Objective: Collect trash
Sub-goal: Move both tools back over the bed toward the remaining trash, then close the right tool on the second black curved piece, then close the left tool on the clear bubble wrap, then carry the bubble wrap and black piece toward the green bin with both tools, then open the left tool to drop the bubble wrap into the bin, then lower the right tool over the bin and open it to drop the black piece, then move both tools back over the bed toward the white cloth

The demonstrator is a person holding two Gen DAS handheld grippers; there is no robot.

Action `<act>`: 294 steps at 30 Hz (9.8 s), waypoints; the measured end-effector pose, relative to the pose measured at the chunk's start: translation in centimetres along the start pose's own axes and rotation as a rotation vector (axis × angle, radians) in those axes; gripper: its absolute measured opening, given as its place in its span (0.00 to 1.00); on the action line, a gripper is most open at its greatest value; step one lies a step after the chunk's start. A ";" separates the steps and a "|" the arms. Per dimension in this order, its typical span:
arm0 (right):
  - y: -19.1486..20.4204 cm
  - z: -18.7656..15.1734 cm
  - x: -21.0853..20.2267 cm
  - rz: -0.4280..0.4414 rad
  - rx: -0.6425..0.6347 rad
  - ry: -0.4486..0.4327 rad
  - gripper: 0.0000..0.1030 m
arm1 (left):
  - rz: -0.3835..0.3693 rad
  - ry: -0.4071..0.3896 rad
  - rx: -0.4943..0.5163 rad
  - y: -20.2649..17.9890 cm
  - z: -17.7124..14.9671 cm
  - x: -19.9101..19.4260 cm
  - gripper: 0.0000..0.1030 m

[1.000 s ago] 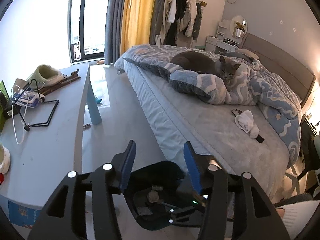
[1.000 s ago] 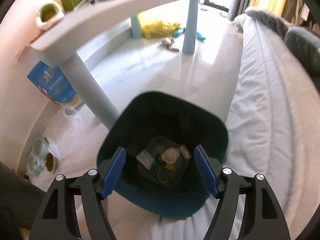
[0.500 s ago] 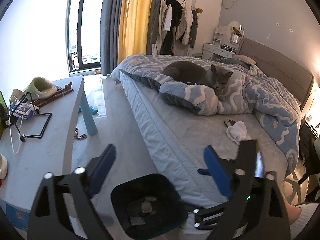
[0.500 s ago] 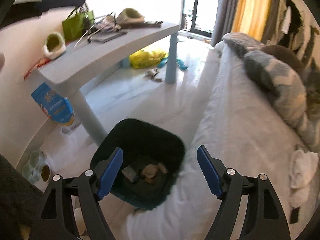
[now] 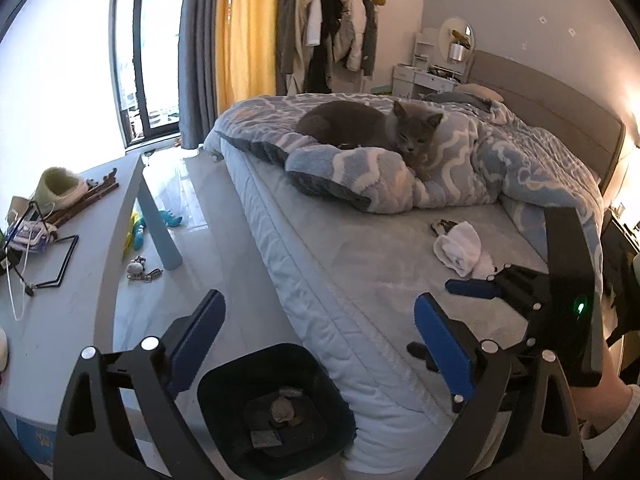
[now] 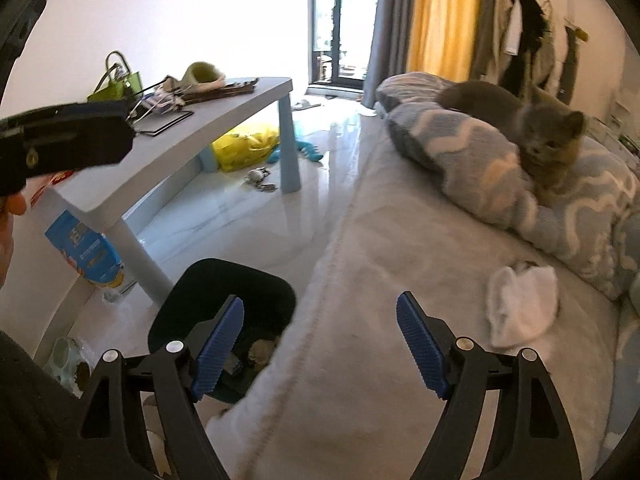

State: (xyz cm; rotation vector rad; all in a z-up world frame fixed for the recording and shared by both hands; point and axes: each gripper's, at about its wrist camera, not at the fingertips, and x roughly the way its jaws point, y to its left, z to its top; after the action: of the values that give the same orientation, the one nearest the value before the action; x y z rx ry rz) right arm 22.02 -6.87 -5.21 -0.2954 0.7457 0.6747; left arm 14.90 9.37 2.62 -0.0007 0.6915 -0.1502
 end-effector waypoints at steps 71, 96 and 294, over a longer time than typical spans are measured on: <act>-19.0 -10.5 -2.9 -0.009 0.266 0.016 0.10 | -0.414 0.201 0.204 -19.0 -1.0 16.9 0.60; -23.1 -11.8 -6.7 -0.051 0.363 -0.046 0.10 | -0.426 0.270 0.166 -20.2 -1.8 20.1 0.36; 7.8 1.2 7.8 0.213 -0.023 0.126 0.54 | -0.078 -0.015 -0.094 6.8 -0.9 -2.2 0.55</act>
State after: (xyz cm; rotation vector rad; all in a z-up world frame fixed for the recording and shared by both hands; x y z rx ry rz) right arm 21.68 3.16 -10.02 -0.2840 0.8982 0.8728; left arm 13.57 16.44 3.00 -0.1184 0.6831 -0.1923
